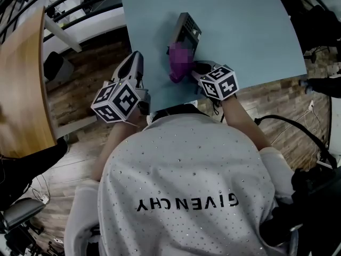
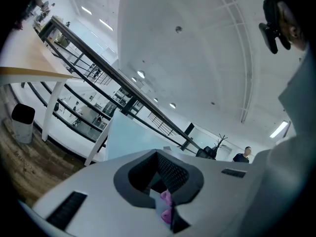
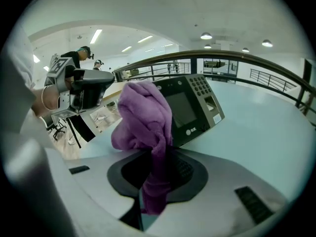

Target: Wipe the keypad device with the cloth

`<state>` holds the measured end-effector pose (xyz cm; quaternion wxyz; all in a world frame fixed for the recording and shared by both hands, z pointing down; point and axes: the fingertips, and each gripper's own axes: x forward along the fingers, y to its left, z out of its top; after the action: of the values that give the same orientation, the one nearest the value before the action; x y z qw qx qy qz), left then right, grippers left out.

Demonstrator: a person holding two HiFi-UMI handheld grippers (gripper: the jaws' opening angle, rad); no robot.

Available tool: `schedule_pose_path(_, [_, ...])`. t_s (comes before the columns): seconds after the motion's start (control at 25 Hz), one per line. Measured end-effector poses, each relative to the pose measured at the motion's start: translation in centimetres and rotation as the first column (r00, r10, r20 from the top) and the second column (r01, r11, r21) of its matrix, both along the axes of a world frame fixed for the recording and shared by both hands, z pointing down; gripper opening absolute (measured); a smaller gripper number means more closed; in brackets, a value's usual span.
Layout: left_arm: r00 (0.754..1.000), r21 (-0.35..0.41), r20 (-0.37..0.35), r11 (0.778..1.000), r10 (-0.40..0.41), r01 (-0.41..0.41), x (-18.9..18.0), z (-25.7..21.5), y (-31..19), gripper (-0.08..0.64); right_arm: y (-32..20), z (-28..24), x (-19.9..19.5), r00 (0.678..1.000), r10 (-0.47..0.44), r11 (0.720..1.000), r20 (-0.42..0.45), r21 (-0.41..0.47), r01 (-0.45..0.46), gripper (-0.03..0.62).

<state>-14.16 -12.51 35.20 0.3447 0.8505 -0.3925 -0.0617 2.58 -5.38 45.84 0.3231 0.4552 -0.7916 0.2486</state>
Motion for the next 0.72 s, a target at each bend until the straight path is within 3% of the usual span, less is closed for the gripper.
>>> schedule_pose_path(0.16, [1.0, 0.0, 0.001, 1.0, -0.013, 0.013, -0.7, 0.0, 0.3, 0.0, 0.8, 1.0, 0.0, 1.0, 0.023, 0.995, -0.005, -0.094, -0.023, 0.077])
schedule_pose_path(0.28, [1.0, 0.006, -0.008, 1.0, -0.027, 0.027, -1.1, -0.4, 0.1, 0.0, 0.0, -1.1, -1.7, 0.99, 0.027, 0.993, 0.138, -0.115, -0.012, 0.074])
schedule_pose_path(0.36, [0.999, 0.011, -0.012, 0.999, -0.03, 0.03, -1.2, -0.7, 0.2, 0.0, -0.8, -3.8, -3.6, 0.964, -0.001, 0.996, 0.267, -0.082, 0.024, 0.074])
schedule_pose_path(0.44, [0.999, 0.014, -0.013, 0.999, -0.03, 0.03, -1.3, -0.8, 0.4, 0.0, -1.3, -6.6, -5.8, 0.936, -0.089, 0.995, 0.34, -0.017, 0.101, 0.074])
schedule_pose_path(0.56, [0.999, 0.013, -0.013, 0.999, -0.033, 0.034, -1.7, -0.7, 0.8, 0.0, -2.4, -10.6, -8.6, 0.911, -0.226, 0.974, 0.345, 0.094, 0.206, 0.071])
schedule_pose_path(0.72, [0.995, 0.002, -0.023, 0.995, -0.095, 0.095, -3.6, -0.8, 0.6, 0.0, -5.2, -15.5, -10.2, 0.913, -0.286, 0.951, 0.29, 0.203, 0.233, 0.061])
